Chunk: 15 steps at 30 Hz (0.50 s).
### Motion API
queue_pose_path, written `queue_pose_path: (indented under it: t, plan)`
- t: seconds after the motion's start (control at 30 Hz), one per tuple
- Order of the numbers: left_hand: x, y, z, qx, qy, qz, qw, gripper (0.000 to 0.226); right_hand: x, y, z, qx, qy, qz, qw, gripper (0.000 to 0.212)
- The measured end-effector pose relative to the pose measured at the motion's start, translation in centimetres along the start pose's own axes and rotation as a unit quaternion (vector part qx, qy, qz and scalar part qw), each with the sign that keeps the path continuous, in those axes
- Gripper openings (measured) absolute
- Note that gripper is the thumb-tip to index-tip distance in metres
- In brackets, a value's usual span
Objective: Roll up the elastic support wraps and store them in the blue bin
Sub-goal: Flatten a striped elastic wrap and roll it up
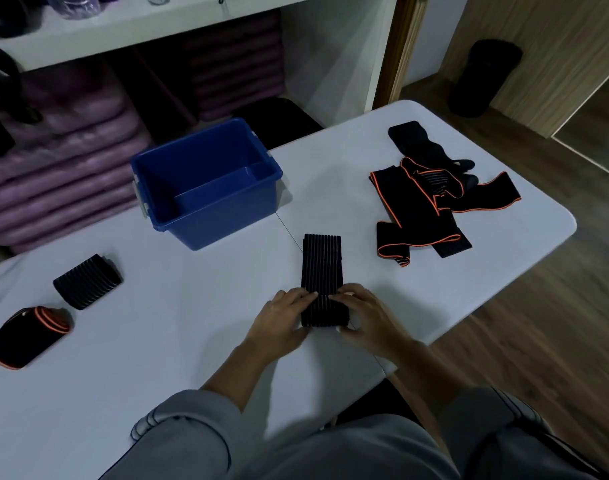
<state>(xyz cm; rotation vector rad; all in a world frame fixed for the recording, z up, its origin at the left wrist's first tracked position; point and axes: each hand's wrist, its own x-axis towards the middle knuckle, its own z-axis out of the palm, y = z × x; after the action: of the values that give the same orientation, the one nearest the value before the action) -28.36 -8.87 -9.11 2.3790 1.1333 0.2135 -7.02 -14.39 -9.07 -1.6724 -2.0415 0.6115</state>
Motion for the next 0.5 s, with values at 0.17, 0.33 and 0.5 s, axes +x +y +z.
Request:
queue_pose_path:
  t: [0.17,0.33,0.5]
  plan:
    - [1.4,1.6,-1.4,-0.271,0.017,-0.223,0.936,0.025,0.8,-1.4,-0.8,0.129,0.009,0.143,0.981,0.031]
    - [1.8,2.2,-0.7,-0.225,0.052,-0.283,0.931,0.031,1.5,-1.8,0.2,0.125,0.049,0.211,0.968,0.039]
    - [1.1,1.4,-0.6,-0.090,0.121,-0.102,0.983,0.040,0.9,-1.1,0.3,0.068,0.102,0.056,0.991,0.030]
